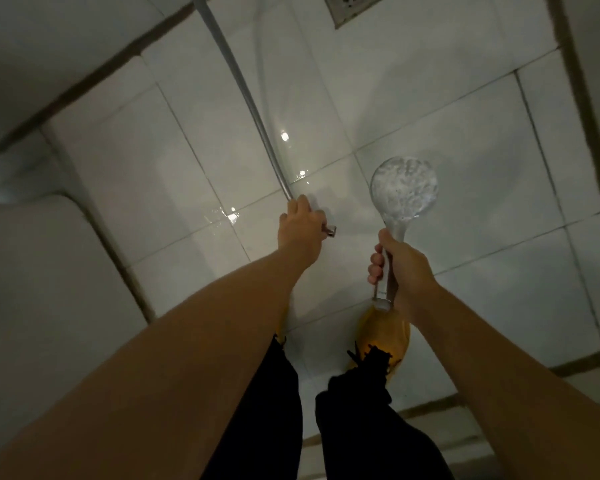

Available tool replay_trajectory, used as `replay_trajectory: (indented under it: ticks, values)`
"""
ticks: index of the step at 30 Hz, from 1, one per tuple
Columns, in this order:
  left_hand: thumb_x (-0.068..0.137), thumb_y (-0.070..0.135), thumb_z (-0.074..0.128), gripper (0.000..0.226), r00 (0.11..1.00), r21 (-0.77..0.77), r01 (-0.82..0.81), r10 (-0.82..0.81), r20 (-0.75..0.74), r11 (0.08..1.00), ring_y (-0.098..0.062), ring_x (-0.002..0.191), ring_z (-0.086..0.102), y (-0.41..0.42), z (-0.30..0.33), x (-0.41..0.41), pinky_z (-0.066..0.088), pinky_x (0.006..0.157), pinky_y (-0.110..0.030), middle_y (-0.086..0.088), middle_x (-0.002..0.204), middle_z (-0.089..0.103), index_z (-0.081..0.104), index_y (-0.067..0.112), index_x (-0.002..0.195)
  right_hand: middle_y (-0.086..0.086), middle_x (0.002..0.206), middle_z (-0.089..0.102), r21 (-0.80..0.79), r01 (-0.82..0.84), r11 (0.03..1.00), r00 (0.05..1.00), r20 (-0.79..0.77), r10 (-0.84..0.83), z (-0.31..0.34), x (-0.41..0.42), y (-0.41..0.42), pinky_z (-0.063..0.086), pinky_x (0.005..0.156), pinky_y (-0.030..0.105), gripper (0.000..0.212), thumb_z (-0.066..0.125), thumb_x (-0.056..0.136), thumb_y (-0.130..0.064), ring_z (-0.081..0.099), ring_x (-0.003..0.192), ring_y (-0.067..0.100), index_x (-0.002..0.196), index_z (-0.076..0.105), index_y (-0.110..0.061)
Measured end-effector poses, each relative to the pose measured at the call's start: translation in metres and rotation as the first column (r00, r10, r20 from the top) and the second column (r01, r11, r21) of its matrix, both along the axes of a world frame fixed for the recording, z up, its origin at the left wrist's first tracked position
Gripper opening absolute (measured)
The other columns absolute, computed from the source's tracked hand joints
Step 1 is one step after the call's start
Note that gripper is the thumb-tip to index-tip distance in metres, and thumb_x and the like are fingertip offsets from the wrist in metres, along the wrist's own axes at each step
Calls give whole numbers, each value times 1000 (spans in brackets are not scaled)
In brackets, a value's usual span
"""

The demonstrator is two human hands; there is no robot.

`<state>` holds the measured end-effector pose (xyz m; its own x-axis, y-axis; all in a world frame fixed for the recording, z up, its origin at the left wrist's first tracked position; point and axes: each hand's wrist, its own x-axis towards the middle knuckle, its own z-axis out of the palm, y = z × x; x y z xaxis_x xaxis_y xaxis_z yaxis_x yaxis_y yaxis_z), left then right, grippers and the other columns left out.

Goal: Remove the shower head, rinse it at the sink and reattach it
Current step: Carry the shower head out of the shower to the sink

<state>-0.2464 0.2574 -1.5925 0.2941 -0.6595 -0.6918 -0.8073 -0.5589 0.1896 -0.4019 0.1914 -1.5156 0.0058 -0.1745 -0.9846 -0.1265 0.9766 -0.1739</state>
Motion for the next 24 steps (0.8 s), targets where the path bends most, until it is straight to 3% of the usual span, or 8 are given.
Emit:
replay_trajectory:
  ticks: [6,9,13,16,21,24]
  values:
    - [98,14,49,34,993,138,-61,74,-87,989,-31,119,48,10,-9,-1,46,99,-46,-13,133,47,50,15,132,2,59,49,12,26,1000,1000,12,-26,2,-8,-8,41,42,25,26,61,98,-29,44,45,14,80,53,-13]
    - [98,14,47,36,962,170,-163,195,-192,972,-31,119,51,17,3,0,44,101,-45,-13,135,49,50,16,134,1,58,48,24,60,998,998,13,-60,12,-12,-9,41,41,24,27,60,99,-30,45,44,13,79,52,-13]
    - [95,23,58,23,828,211,-407,457,-324,889,-23,98,56,18,41,-2,45,86,-32,-12,117,61,61,12,115,1,58,48,26,37,999,999,-13,-37,40,-10,-5,40,40,23,28,60,99,-30,44,43,13,78,51,-13]
    - [91,26,64,10,689,276,-531,598,-409,801,-24,86,60,17,79,-5,54,84,-42,-14,106,67,60,17,93,2,58,47,22,31,999,999,-21,-31,71,-4,-2,39,40,23,26,59,100,-28,43,44,13,81,53,-11]
    - [91,21,61,14,602,315,-589,664,-444,745,-24,82,62,15,159,-3,56,78,-39,-9,91,68,63,9,96,3,58,49,-22,-50,999,999,-21,49,134,8,0,39,41,23,11,57,100,-23,43,45,14,96,56,-13]
    - [90,6,59,12,526,318,-645,706,-474,694,-18,69,58,8,211,4,51,60,-25,-6,77,63,61,11,80,5,61,49,-33,-93,995,996,-21,92,176,15,-3,40,42,24,11,52,102,-21,44,46,16,96,54,-11]
